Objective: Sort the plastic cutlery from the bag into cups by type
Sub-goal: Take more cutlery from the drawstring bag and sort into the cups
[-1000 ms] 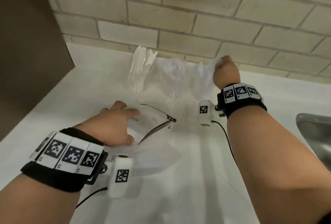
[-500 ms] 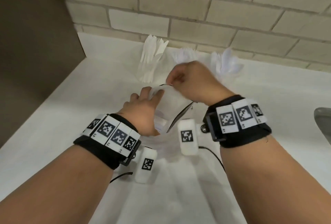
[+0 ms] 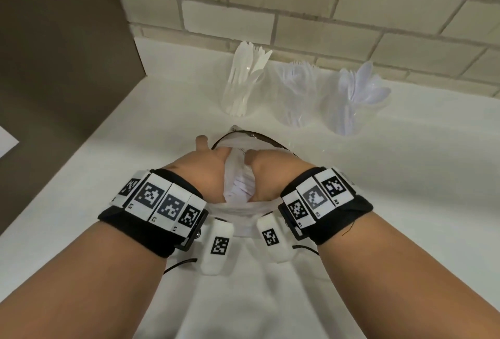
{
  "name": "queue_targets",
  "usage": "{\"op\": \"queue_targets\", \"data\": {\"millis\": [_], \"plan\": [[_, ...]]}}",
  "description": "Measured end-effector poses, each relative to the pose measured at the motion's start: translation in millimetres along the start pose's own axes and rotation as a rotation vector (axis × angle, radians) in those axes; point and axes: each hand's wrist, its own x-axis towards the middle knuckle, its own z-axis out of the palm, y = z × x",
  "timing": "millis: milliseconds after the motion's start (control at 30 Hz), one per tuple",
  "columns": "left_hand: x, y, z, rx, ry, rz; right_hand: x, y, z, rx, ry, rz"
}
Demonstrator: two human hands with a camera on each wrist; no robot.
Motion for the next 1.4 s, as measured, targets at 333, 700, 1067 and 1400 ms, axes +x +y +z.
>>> {"op": "queue_targets", "data": {"millis": [333, 700, 1067, 1400], "plan": [[-0.5, -5.5, -1.9, -0.054, 0.069, 0.157, 6.6, -2.7, 14.5, 0.07, 0.058, 0.124], [-7.1, -12.5, -4.8, -0.12, 0.119, 0.015, 7.4, -1.8, 12.4, 0.132, 0.141, 0.078], [-10.2, -22.0, -11.5, -0.133, 0.1, -0.088, -2.3, 3.5, 4.9, 0.302, 0.131, 0.0], [-25.4, -9.9, -25.9, -0.677, 0.151, 0.146, -3.3, 1.3, 7.1, 0.431, 0.204, -0.067]]}}
